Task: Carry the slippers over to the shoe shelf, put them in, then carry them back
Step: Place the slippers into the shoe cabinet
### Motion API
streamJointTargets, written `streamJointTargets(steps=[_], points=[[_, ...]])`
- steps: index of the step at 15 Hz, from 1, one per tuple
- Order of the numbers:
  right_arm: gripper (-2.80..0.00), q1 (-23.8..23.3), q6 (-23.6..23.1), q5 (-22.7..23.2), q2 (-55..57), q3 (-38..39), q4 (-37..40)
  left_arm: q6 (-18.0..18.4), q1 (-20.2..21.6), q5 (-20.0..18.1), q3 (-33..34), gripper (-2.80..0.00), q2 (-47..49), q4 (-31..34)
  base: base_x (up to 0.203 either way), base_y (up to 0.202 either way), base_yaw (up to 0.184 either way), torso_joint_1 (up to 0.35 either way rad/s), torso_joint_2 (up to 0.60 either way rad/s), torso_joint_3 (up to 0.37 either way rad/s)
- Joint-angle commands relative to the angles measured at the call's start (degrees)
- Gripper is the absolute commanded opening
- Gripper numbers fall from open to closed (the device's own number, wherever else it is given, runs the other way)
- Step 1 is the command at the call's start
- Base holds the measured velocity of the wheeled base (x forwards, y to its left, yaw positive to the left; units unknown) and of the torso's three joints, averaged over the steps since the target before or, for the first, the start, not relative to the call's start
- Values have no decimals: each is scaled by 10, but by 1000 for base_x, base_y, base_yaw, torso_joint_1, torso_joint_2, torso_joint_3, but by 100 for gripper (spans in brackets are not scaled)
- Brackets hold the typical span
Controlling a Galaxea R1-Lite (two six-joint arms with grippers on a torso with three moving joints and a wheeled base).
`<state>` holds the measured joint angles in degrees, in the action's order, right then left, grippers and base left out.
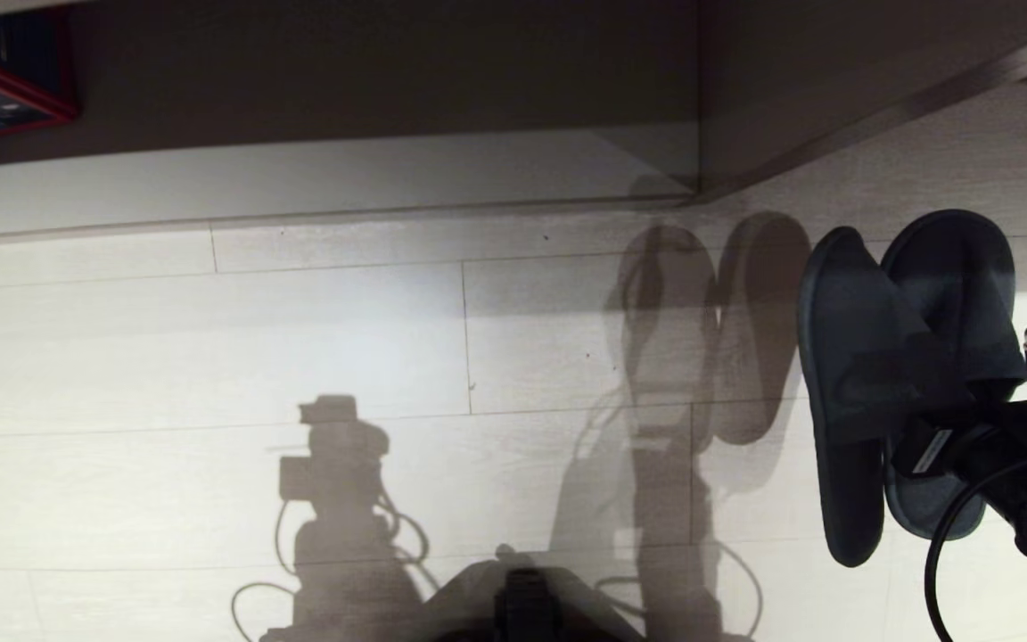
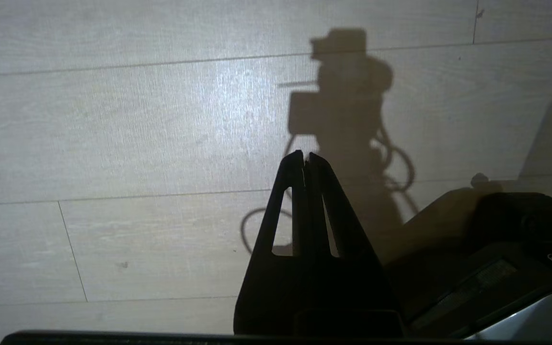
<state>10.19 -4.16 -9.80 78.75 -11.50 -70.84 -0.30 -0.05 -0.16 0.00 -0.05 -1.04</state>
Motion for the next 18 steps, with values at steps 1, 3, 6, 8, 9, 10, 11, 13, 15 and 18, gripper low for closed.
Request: streamJointTargets(steps=[1, 3, 6, 8, 9, 10, 11, 13, 15, 18], points=[[-280, 0, -1, 0, 0, 0, -4, 0, 0, 0, 4, -280, 0, 0, -197, 0, 1, 7, 2, -2], [-280, 0, -1, -1, 0, 0, -5, 0, 0, 0, 4, -280, 0, 0, -195, 0, 1, 4, 4, 2], [-280, 0, -1, -1, -2, -1, -4, 2, 0, 0, 4, -280, -1, 0, -101, 0, 1, 1, -1, 0], [-280, 0, -1, -1, -1, -2, -4, 1, 0, 1, 4, -280, 0, 0, 0, 0, 0, 0, 0, 0], [-280, 0, -1, -1, 0, -3, -4, 0, 0, 0, 4, -280, 0, 0, 0, 0, 0, 0, 0, 0], [-280, 0, -1, -1, 0, -4, -4, 0, 0, 1, 4, -280, 0, 0, 0, 0, 0, 0, 0, 0], [-280, 0, -1, -1, 0, -4, -4, 0, 0, 1, 4, -280, 0, 0, 0, 0, 0, 0, 0, 0], [-280, 0, -1, -1, 0, -4, -4, 0, 0, 0, 4, -280, 0, 0, 0, 0, 0, 0, 0, 0], [-280, 0, -1, -1, 1, -4, -4, 0, 0, 1, 4, -280, -1, 0, 0, 0, 0, 3, 3, 137], [-280, 0, -1, -1, 1, -5, -4, 0, 0, 0, 4, -280, 0, 0, 0, 0, 0, 1, 1, 203]])
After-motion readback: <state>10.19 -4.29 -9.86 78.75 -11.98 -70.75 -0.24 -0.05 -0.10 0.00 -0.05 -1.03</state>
